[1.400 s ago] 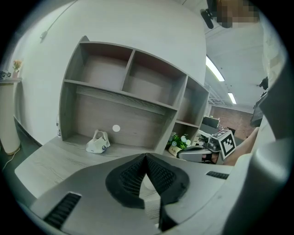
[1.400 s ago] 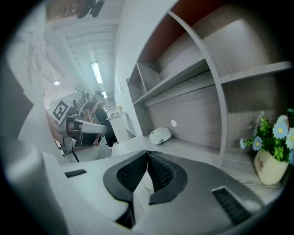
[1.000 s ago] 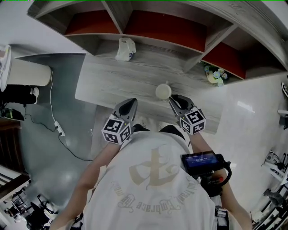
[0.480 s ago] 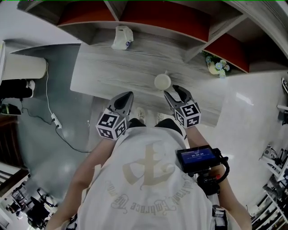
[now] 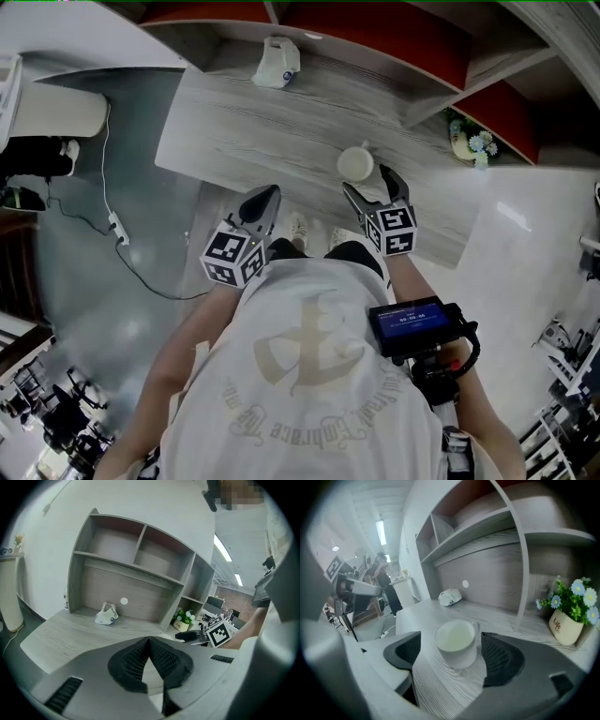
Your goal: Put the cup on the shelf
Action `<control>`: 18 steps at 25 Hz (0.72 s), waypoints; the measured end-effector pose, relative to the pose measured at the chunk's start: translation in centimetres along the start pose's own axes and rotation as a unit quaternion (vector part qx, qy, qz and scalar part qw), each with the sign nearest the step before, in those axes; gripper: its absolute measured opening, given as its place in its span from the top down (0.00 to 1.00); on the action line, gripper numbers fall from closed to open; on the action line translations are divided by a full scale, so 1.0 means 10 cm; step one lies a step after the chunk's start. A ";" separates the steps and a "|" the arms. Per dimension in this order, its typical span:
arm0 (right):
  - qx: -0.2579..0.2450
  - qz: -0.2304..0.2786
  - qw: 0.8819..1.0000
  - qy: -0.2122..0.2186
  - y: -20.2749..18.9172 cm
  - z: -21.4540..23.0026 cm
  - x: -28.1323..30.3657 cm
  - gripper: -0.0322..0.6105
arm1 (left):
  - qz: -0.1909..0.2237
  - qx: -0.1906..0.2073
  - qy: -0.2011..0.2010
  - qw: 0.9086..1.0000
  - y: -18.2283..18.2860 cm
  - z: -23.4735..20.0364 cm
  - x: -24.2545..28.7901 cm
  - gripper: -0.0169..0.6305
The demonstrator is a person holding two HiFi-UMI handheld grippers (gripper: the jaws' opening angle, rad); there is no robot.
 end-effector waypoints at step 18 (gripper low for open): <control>-0.043 -0.048 0.996 -0.060 -0.07 -0.03 0.56 0.26 | -0.006 -0.029 0.053 0.998 -0.20 -0.29 -0.29 0.97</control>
Point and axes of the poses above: the fingertips, and each gripper's own axes: x forward along the fingers, z to its right, y out of its top, the point moved 5 cm from there along -x, backward along the fingers, and after that the axes turned 15 degrees about x, right-handed, at the moved point
